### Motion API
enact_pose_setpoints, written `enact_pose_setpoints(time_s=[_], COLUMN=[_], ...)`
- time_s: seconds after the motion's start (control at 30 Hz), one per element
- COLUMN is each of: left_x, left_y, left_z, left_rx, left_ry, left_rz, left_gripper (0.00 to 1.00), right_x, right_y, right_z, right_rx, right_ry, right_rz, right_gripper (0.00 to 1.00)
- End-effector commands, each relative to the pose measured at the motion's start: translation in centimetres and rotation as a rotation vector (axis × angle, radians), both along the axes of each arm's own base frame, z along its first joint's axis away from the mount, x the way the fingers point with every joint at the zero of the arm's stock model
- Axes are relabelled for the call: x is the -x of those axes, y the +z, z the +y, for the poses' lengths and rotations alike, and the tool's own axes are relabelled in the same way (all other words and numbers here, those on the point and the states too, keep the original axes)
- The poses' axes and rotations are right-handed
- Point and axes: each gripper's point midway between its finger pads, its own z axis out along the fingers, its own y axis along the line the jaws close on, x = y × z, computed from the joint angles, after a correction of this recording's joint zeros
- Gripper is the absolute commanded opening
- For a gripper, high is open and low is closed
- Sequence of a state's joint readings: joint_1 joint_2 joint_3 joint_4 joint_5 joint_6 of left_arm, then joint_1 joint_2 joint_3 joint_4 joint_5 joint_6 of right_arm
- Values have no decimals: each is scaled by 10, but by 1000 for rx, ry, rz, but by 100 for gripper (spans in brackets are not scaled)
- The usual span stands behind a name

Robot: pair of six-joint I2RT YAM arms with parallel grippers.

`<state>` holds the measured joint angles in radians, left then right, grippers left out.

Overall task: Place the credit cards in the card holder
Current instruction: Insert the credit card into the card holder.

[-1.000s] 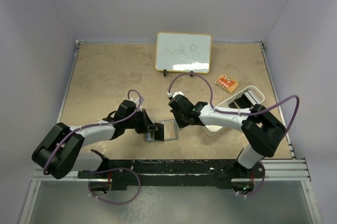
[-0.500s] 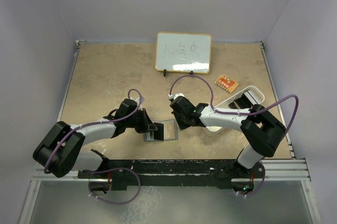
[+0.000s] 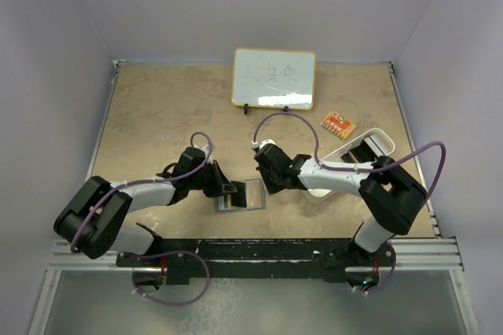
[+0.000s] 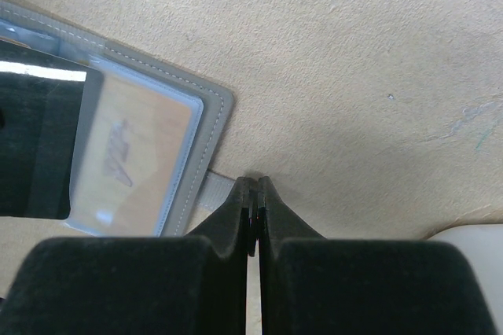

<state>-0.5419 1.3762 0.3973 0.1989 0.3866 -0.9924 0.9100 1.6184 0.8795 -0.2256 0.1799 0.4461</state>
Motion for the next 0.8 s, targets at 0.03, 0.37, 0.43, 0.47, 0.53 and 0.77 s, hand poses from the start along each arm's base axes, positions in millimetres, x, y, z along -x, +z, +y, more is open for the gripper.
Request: enact_pose_setpoints(time_s=[0.03,0.37,0.43,0.47,0.53,0.77], left_x=[-6,-6,-6,-6,-6,-12], left_y=[-4,-5,-5,-5,-3,3], left_z=[2,-1,-1,-1,-1,14], left_rx=[-3,70,75,75,73,-53], left_ry=[27,81,84,86,89,106], left_rz=[-14,-27,-29,-29,-35,-55], left_gripper=[0,0,0,0,0,28], right_x=[2,9,10,11,13,8], right_y=[0,-4,-6,-6,-7,-1], right_z=[8,13,12,12,11,9], right_rx=[-41,-93,-100,-102,-100,-89], right_ry=[-4,-47,-62,-66,-70,-77], right_rz=[14,51,58,61,68,44], right_gripper=[0,0,0,0,0,0])
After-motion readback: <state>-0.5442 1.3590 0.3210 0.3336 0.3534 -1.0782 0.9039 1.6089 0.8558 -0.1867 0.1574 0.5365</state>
